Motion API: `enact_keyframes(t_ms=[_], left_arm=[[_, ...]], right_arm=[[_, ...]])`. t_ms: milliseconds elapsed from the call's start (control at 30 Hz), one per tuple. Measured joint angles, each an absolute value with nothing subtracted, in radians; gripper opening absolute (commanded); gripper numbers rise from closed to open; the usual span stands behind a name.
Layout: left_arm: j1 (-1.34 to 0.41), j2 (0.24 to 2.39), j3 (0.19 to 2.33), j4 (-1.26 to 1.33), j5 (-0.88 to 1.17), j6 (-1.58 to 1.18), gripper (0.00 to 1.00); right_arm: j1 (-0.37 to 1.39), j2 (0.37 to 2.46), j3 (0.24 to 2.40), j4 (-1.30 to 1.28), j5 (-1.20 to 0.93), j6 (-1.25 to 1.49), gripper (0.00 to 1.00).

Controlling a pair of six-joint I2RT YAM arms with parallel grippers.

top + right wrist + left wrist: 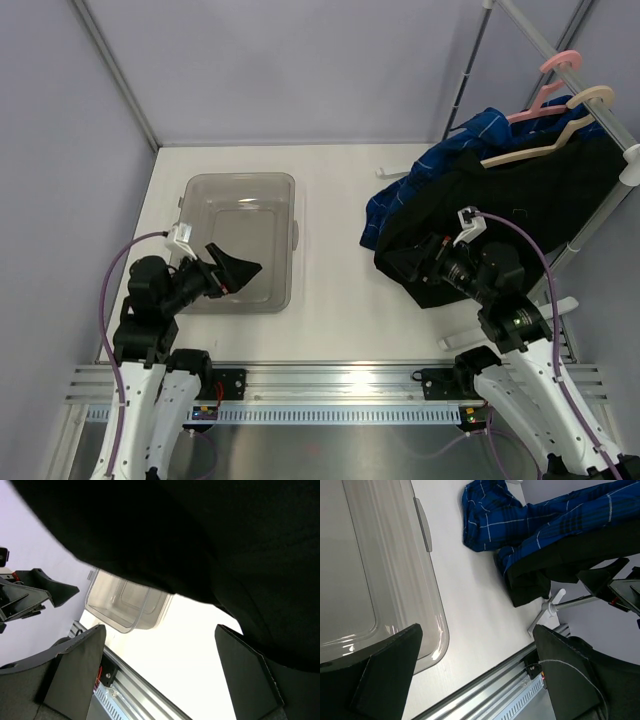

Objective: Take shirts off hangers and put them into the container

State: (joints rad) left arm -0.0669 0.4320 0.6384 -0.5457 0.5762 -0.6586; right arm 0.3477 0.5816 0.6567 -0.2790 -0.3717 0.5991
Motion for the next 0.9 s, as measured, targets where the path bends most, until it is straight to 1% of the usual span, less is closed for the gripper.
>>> enact_keyframes(t_ms=[100, 167, 200, 400, 533, 667, 767, 900], left_arm=[[-0.070, 0.475, 0.659, -0.530, 0.593, -0.646, 0.97], [-0.102, 0.571, 0.744, -0.552, 0.594, -0.619, 0.95], [-0.138, 0.643, 0.818, -0.563, 0.584, -0.601, 0.95], [-0.502, 1.110, 1.415, -0.566, 0.442, -0.484, 0.95], [-0.591, 1.287, 1.650, -0.557, 0.409, -0.436, 0.95], [-0.616, 1.394, 1.753, -0.527, 0.401, -0.400, 0.96], [-0.628, 1.427, 1.751, -0.487, 0.389, -0.379, 0.97], [-0.651, 1.451, 1.672, -0.344, 0.384, -0.354, 0.97]], right_arm=[[0.348, 0.554, 0.657, -0.295, -0.373, 0.599, 1.00], [0.348, 0.538, 0.657, -0.303, -0.376, 0.601, 0.99], [0.348, 0.532, 0.657, -0.313, -0.376, 0.603, 0.99], [0.348, 0.516, 0.688, -0.432, -0.326, 0.602, 0.99], [0.349, 0.477, 0.687, -0.496, -0.288, 0.607, 0.99], [0.352, 0.471, 0.614, -0.472, -0.290, 0.610, 0.98], [0.367, 0.525, 0.542, -0.460, -0.294, 0.606, 0.99], [0.410, 0.603, 0.505, -0.451, -0.297, 0.599, 0.99]])
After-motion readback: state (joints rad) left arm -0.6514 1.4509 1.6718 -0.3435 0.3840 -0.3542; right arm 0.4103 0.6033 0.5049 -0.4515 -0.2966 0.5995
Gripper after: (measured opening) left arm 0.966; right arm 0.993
